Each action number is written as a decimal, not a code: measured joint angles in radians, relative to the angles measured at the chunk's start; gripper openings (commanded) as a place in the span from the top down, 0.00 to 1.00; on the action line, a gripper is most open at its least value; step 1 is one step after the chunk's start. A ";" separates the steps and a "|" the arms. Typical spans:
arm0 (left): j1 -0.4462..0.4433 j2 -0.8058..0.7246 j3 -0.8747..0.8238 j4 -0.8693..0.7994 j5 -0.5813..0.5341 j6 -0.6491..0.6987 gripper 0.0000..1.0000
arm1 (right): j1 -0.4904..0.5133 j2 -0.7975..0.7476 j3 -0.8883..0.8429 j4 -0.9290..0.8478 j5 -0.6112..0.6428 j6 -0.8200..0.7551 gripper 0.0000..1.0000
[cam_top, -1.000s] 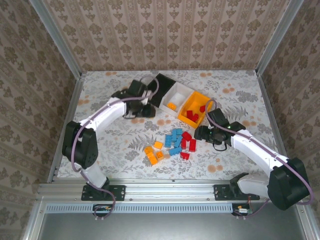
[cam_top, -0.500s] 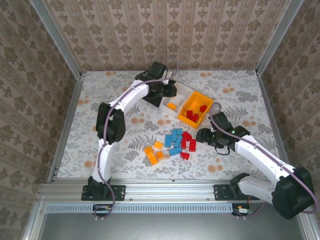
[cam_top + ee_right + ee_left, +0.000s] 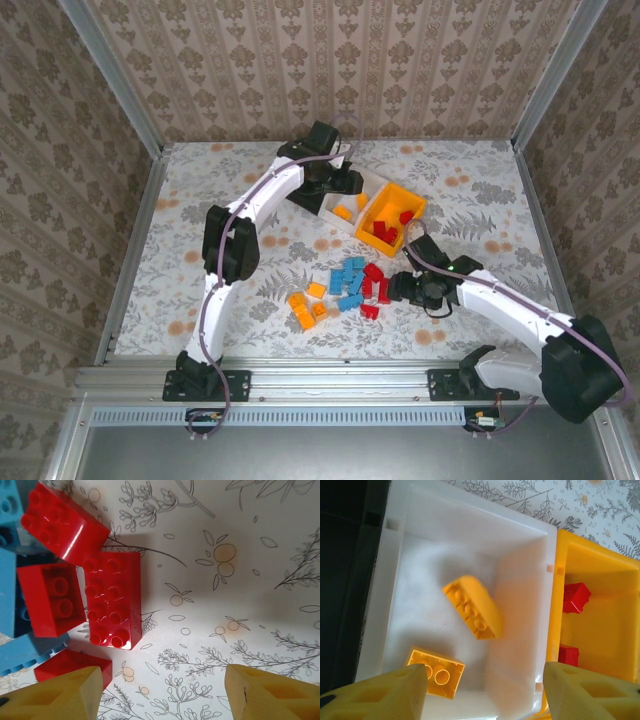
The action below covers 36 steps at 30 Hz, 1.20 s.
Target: Sort the legos into containers by color
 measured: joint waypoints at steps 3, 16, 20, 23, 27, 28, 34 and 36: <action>0.000 -0.056 -0.093 0.008 -0.002 0.002 0.33 | 0.031 0.058 0.013 0.006 0.001 0.003 0.36; 0.048 -0.692 -0.848 0.154 -0.011 -0.010 0.30 | 0.096 0.261 0.126 0.034 0.026 -0.008 0.45; 0.061 -0.817 -0.996 0.156 -0.022 -0.010 0.29 | 0.096 0.320 0.154 0.037 0.037 -0.021 0.53; 0.069 -0.902 -1.081 0.153 -0.027 -0.018 0.28 | 0.098 0.349 0.186 0.041 0.053 -0.027 0.61; 0.081 -0.983 -1.144 0.148 -0.031 -0.026 0.28 | 0.097 0.354 0.193 0.041 0.060 -0.040 0.67; 0.082 -0.994 -1.154 0.148 -0.031 -0.028 0.28 | 0.097 0.353 0.193 0.042 0.061 -0.041 0.68; 0.083 -1.006 -1.189 0.146 -0.031 -0.028 0.27 | 0.080 0.301 0.175 0.023 0.092 -0.042 0.74; 0.083 -1.006 -1.196 0.146 -0.031 -0.028 0.27 | 0.070 0.254 0.172 0.000 0.103 -0.043 0.74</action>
